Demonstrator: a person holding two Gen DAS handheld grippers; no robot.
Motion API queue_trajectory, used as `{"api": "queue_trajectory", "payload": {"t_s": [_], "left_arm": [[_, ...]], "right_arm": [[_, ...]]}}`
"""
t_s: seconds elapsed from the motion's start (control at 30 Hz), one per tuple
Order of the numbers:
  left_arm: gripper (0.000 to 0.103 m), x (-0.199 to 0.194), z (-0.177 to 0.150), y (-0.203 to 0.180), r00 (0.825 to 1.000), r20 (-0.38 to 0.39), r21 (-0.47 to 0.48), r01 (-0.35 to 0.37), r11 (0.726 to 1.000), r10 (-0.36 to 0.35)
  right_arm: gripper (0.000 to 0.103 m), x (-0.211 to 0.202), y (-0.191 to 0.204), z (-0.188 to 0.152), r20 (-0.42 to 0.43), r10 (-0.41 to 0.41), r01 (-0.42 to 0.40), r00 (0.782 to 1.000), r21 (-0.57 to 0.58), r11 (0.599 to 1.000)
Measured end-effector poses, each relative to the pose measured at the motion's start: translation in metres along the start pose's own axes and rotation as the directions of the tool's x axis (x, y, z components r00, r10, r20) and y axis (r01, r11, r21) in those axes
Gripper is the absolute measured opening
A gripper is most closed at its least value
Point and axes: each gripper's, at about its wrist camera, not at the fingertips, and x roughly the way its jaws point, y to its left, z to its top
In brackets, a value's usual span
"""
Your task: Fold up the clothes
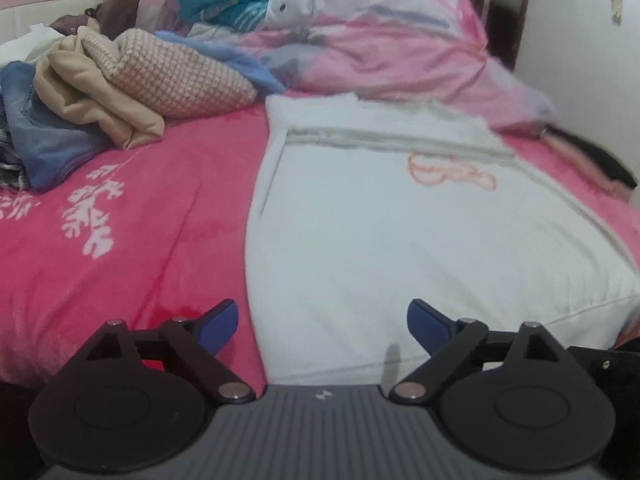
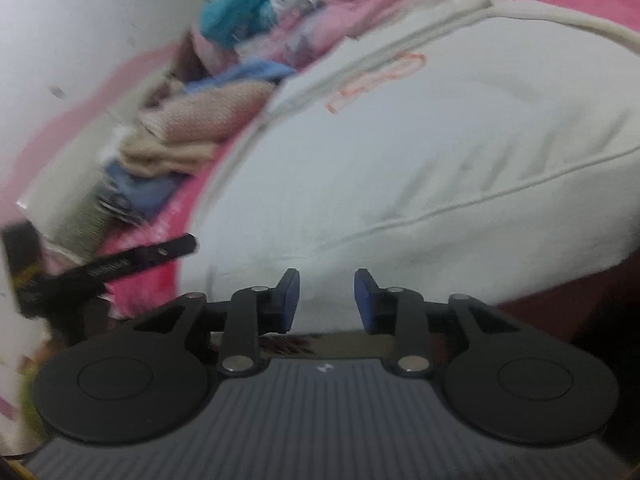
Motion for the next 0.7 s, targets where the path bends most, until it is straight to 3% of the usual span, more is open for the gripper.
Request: {"api": "queue_trajectory", "payload": {"t_s": [0.03,0.1,0.23,0.47,0.7], "left_arm": [[0.094,0.0,-0.002,-0.003,1.0,-0.016,0.0,-0.009,1.0,0.009],[0.102,-0.002,-0.009,-0.005,0.999,-0.044,-0.004,-0.023,1.0,0.023],[0.102,-0.002,-0.021,-0.004,0.992,-0.107,-0.009,-0.069,0.998,0.068],[0.102,-0.007,-0.031,0.007,0.986,-0.142,-0.056,-0.092,0.994,0.083],[0.102,-0.003,-0.031,0.012,0.984,-0.172,-0.084,-0.065,0.994,0.05]], "right_arm": [[0.034,0.002,0.002,-0.003,-0.019,-0.003,0.002,1.0,-0.013,1.0],[0.05,0.006,0.005,-0.01,-0.055,0.018,-0.019,0.998,-0.02,1.0],[0.056,0.011,0.003,-0.024,-0.096,0.037,-0.036,0.995,0.019,0.999],[0.057,0.017,-0.02,-0.034,-0.109,0.124,-0.097,0.986,0.222,0.97],[0.06,0.021,-0.026,-0.029,-0.089,0.12,-0.092,0.989,0.275,0.957]]}}
